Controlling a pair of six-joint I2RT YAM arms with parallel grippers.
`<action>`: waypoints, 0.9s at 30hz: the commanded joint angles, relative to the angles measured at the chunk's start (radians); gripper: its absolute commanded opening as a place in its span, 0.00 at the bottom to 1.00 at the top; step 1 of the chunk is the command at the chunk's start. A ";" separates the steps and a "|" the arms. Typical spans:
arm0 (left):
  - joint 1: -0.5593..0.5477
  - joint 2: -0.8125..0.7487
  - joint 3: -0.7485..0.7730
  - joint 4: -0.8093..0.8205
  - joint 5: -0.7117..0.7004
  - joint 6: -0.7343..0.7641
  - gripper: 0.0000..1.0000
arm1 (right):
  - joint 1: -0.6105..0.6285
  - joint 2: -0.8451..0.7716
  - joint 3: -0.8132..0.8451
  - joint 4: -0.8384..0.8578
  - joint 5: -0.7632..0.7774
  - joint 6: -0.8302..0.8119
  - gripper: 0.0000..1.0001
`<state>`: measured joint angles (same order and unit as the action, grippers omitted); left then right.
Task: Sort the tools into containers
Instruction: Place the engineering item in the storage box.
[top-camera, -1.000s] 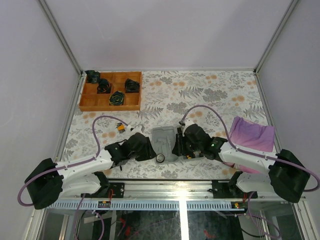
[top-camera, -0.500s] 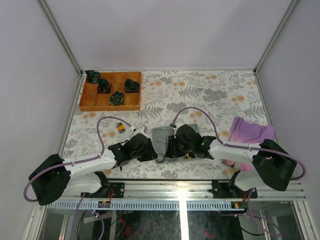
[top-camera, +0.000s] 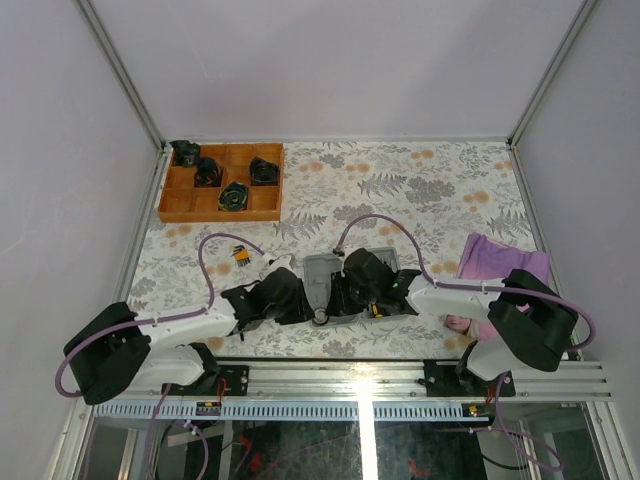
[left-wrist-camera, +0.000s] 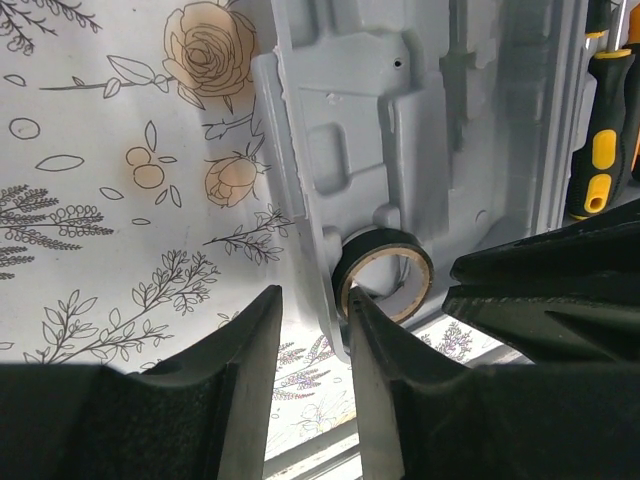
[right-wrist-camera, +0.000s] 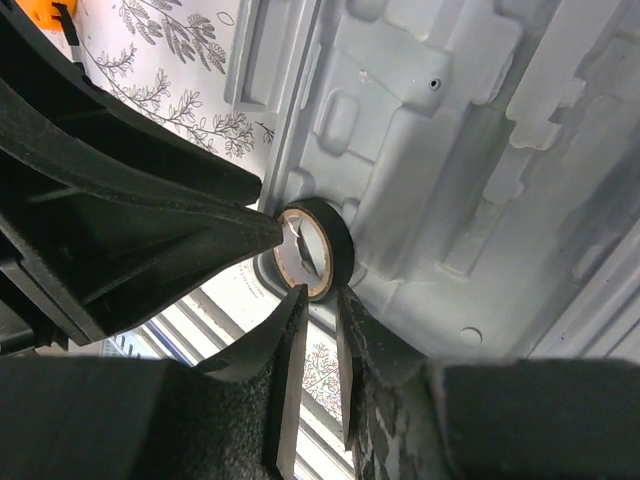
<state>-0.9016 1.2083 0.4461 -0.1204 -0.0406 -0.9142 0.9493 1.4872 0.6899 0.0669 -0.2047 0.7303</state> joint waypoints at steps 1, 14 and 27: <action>0.006 0.013 -0.007 0.051 0.003 0.020 0.31 | 0.012 0.019 0.047 0.022 -0.004 0.003 0.23; 0.006 0.043 -0.003 0.068 0.018 0.023 0.29 | 0.018 0.067 0.056 0.006 0.018 -0.011 0.18; 0.005 0.043 0.005 0.064 0.023 0.029 0.20 | 0.037 0.131 0.098 -0.101 0.054 -0.038 0.00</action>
<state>-0.9016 1.2430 0.4461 -0.0895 -0.0242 -0.9051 0.9615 1.5749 0.7506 0.0315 -0.1947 0.7235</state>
